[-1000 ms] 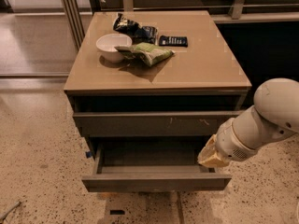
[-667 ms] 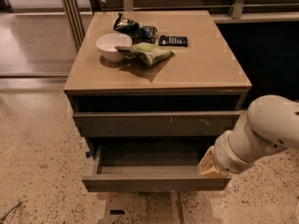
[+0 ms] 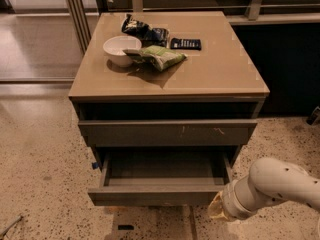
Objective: Close middle drawer
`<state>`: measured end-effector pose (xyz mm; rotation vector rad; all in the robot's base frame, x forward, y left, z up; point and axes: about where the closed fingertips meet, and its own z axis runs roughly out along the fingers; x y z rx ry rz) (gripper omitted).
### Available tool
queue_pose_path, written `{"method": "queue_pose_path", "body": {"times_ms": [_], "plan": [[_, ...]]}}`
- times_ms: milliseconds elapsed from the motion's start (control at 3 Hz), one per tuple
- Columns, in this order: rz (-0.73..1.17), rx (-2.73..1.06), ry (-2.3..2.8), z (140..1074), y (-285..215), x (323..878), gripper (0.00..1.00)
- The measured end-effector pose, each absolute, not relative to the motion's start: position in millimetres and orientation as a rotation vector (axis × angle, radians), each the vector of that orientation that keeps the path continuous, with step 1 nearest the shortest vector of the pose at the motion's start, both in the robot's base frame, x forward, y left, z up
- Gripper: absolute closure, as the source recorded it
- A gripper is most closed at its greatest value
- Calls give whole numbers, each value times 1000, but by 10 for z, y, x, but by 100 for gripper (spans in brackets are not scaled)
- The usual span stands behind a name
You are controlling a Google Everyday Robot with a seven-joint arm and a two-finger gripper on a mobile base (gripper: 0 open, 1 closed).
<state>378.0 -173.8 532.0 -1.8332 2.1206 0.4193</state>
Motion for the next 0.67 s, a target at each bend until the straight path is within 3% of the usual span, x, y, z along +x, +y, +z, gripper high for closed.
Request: {"method": "queue_pose_path", "body": {"times_ms": [667], "plan": [[563, -1766, 2133, 4441, -1726, 3635, 100]]}}
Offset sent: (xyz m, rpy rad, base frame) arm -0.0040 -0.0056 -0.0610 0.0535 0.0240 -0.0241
